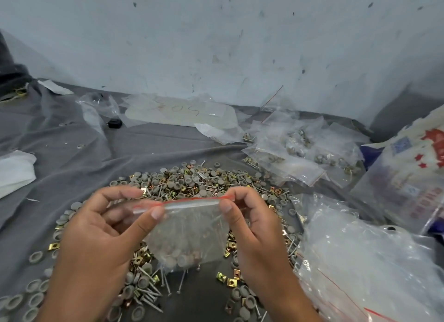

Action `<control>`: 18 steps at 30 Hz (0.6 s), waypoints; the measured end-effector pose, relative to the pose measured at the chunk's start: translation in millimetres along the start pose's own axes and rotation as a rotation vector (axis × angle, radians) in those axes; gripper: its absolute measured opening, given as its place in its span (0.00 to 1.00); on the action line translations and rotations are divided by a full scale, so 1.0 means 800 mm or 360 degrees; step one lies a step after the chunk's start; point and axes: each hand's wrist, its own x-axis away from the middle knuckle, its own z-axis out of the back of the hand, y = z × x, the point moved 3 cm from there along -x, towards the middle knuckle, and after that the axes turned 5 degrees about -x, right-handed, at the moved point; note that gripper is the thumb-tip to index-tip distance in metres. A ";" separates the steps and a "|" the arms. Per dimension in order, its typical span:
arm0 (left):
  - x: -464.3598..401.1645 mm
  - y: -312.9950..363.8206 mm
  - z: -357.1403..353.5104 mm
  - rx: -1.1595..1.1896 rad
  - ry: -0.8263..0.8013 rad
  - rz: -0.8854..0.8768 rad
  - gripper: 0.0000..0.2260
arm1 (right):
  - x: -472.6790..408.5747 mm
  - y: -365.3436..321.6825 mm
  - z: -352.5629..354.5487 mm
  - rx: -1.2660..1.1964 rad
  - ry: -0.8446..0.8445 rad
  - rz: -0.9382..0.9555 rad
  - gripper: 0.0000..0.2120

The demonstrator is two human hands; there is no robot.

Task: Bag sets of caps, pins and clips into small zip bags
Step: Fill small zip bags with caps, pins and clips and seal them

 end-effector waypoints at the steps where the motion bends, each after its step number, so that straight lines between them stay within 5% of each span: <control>1: 0.000 -0.002 0.003 -0.0020 0.0010 -0.0014 0.17 | 0.000 0.000 -0.003 -0.0037 -0.0024 -0.0034 0.10; 3: -0.005 -0.007 0.002 -0.0010 -0.0012 -0.0014 0.17 | 0.002 0.000 -0.002 -0.0108 -0.0090 -0.0102 0.08; 6: -0.009 -0.019 0.000 -0.0063 -0.0009 0.0068 0.36 | 0.002 0.001 -0.001 -0.0047 -0.0158 -0.0081 0.04; 9: -0.006 -0.014 -0.006 -0.0092 -0.0064 -0.0121 0.13 | 0.000 -0.001 -0.003 0.0072 -0.0114 0.0009 0.05; 18: 0.001 -0.016 -0.014 -0.0098 -0.0174 -0.0237 0.23 | 0.002 0.001 -0.010 0.0058 -0.0134 0.0062 0.06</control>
